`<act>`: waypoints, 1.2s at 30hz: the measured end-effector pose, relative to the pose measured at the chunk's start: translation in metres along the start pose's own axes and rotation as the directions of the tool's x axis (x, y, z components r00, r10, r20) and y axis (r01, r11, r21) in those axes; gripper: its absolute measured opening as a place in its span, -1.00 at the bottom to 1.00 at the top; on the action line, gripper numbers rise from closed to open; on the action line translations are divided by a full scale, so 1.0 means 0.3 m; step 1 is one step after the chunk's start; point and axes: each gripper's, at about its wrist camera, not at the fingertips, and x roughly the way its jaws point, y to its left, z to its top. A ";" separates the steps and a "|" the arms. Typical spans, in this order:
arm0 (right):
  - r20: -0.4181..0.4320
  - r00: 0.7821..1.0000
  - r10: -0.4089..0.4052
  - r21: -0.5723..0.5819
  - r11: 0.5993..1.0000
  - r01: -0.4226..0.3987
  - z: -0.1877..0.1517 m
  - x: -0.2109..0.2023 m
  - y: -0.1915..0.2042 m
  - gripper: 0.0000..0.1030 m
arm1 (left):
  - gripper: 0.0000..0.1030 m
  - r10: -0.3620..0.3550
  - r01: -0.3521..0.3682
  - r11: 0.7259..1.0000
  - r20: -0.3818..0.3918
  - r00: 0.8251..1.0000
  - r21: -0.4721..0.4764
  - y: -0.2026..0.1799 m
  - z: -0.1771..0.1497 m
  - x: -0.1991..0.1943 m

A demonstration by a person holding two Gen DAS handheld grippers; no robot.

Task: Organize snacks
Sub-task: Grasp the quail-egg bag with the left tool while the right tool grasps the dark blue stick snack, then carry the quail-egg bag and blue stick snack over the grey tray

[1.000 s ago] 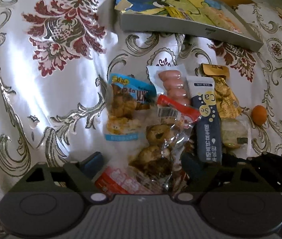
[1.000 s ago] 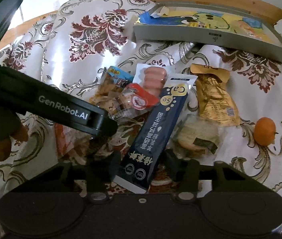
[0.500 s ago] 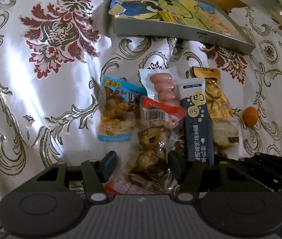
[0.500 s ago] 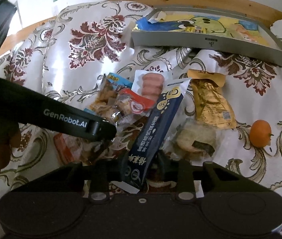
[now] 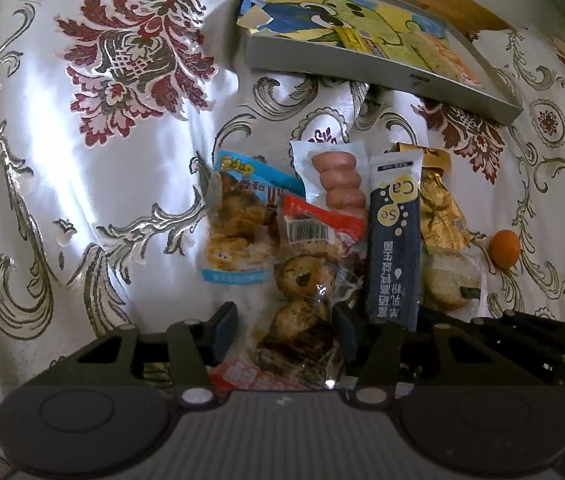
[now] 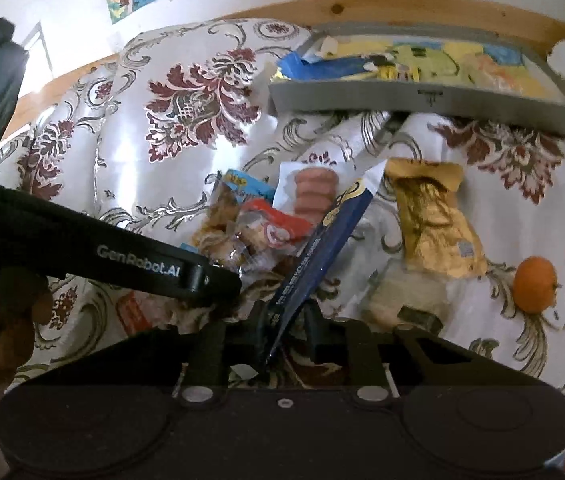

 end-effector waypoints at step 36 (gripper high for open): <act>0.245 0.892 -0.380 -0.616 0.649 0.446 -0.104 -0.066 0.178 -0.94 | -0.23 -0.074 0.080 0.992 0.074 0.995 -0.095 -0.017 -0.033 -0.103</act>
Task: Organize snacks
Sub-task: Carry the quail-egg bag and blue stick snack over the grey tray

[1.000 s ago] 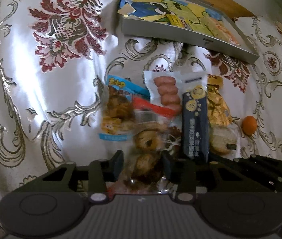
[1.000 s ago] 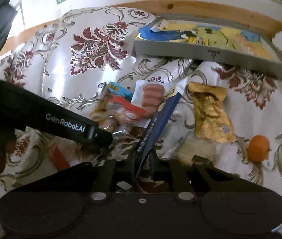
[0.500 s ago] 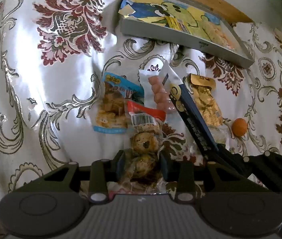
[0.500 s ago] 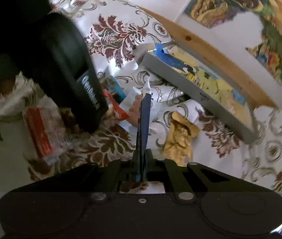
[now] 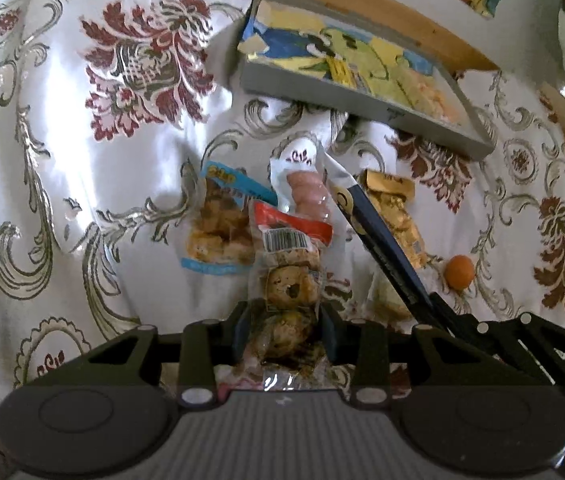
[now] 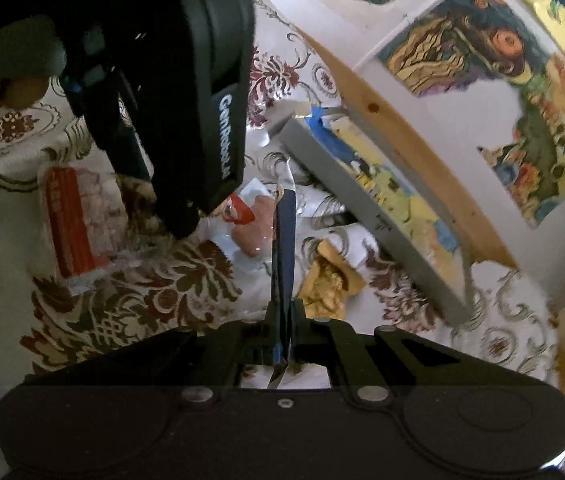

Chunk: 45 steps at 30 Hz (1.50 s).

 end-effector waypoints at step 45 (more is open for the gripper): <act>0.194 0.952 -0.238 0.028 0.971 0.238 0.212 0.482 -0.483 -0.94 | -0.22 0.026 0.011 0.996 0.422 0.906 -0.085 -0.105 0.684 0.157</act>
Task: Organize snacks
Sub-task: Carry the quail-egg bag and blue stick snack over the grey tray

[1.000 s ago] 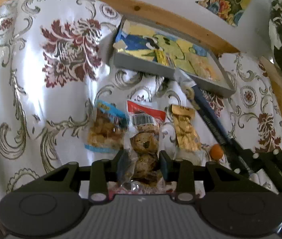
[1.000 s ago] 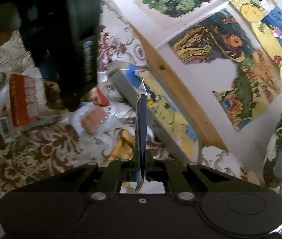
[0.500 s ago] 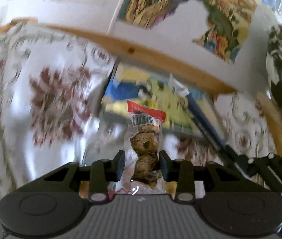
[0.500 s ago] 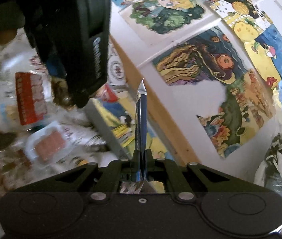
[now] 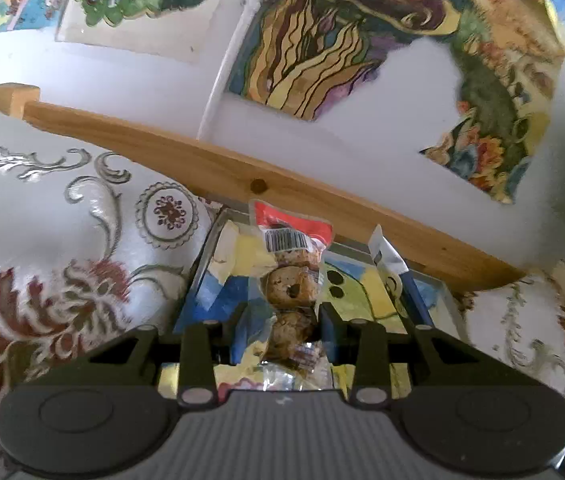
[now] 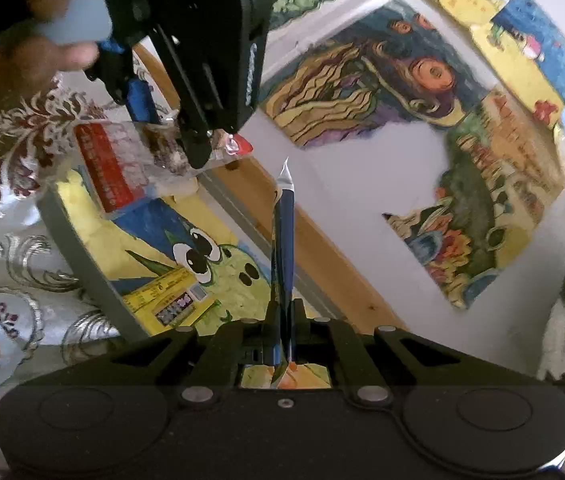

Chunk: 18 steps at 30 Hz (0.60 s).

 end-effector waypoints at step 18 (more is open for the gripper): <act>-0.074 0.987 0.146 0.234 0.964 -0.125 -0.031 0.219 -0.016 -0.94 | -0.22 0.070 -0.070 0.998 -0.145 0.987 0.003 -0.006 -0.066 0.278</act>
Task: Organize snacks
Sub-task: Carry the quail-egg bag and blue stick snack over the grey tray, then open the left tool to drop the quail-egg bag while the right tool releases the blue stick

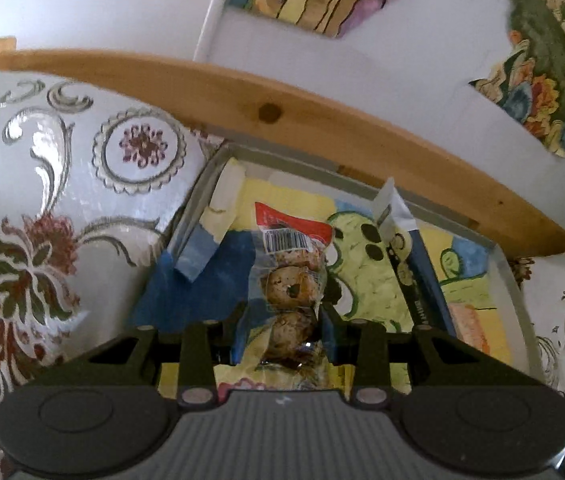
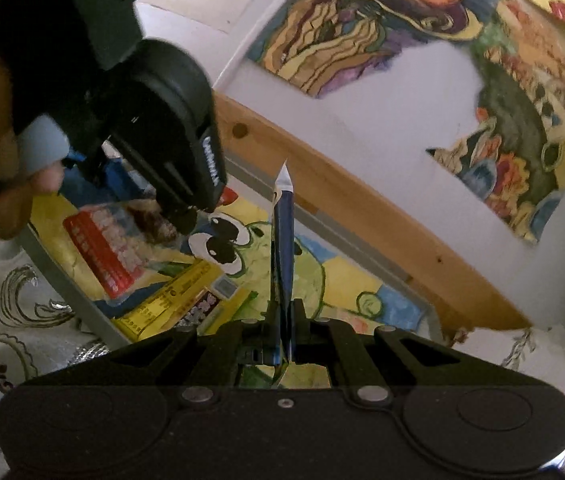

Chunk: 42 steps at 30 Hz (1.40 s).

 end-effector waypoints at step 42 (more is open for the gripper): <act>0.148 0.988 -0.036 0.291 0.957 -0.009 0.090 -0.459 -0.219 0.27 | 0.99 -0.030 0.015 0.998 0.236 0.971 0.064 -0.036 -0.014 -0.518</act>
